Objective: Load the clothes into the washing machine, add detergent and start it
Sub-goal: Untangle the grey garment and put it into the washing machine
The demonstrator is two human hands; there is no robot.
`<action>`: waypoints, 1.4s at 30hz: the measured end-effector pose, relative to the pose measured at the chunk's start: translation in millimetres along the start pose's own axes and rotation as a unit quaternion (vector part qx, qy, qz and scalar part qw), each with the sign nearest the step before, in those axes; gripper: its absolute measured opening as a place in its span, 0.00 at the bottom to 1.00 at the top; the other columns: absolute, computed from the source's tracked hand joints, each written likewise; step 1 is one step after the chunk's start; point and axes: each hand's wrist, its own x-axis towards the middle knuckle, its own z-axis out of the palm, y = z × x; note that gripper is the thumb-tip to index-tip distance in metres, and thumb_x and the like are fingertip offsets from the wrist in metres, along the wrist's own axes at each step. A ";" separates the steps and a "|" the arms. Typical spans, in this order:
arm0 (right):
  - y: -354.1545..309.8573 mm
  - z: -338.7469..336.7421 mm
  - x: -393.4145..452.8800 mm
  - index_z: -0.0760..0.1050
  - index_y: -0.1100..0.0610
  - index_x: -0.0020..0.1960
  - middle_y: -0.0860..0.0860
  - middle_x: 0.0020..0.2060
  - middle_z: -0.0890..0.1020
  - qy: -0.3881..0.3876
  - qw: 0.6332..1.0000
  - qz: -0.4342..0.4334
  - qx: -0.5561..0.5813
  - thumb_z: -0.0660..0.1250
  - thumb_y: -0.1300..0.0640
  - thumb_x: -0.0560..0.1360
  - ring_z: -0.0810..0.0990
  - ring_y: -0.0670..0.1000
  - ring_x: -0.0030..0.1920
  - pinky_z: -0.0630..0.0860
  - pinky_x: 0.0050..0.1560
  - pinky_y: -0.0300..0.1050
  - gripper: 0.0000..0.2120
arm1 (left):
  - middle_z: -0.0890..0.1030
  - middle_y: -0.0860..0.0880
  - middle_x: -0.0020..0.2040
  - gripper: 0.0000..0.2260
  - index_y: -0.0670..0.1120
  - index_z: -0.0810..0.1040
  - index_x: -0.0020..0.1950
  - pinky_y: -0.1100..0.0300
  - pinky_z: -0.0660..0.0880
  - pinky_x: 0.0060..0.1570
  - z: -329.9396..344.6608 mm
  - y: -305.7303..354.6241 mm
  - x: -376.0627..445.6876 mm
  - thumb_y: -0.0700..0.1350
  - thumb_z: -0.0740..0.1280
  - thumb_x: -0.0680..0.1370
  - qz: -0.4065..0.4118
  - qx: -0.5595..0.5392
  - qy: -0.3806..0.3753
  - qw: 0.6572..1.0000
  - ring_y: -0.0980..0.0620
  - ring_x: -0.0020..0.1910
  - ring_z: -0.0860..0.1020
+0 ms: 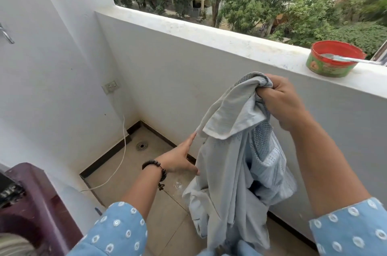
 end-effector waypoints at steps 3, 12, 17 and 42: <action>-18.8 -9.1 1.3 0.75 0.63 0.37 0.52 0.32 0.78 0.035 0.997 -0.019 0.069 0.57 0.68 0.70 0.75 0.50 0.35 0.71 0.35 0.41 0.09 | 0.53 0.48 0.82 0.55 0.54 0.38 0.82 0.57 0.57 0.75 1.1 -10.3 12.1 0.42 0.78 0.72 -0.015 0.015 0.018 1.000 0.50 0.80 0.56; -48.4 -26.6 -1.7 0.77 0.51 0.29 0.44 0.25 0.76 0.090 0.979 -0.074 0.165 0.54 0.73 0.75 0.73 0.45 0.28 0.70 0.31 0.39 0.26 | 0.80 0.51 0.63 0.19 0.51 0.76 0.67 0.57 0.74 0.59 38.8 -36.6 45.4 0.50 0.72 0.77 -0.020 0.016 0.060 0.998 0.52 0.60 0.78; -37.8 -32.5 -4.3 0.76 0.52 0.33 0.46 0.27 0.75 0.114 0.979 -0.064 0.154 0.57 0.69 0.73 0.72 0.48 0.31 0.70 0.33 0.41 0.17 | 0.80 0.47 0.46 0.08 0.43 0.77 0.48 0.54 0.70 0.44 32.6 -21.7 57.1 0.44 0.61 0.83 0.010 0.023 0.189 0.982 0.42 0.52 0.78; 28.2 50.8 -18.2 0.79 0.54 0.43 0.48 0.40 0.81 0.045 0.994 0.078 -0.059 0.62 0.63 0.78 0.78 0.48 0.43 0.77 0.49 0.53 0.09 | 0.82 0.49 0.60 0.15 0.51 0.74 0.65 0.52 0.74 0.61 -72.0 80.3 -17.9 0.50 0.70 0.79 0.179 -0.224 0.126 0.950 0.53 0.62 0.78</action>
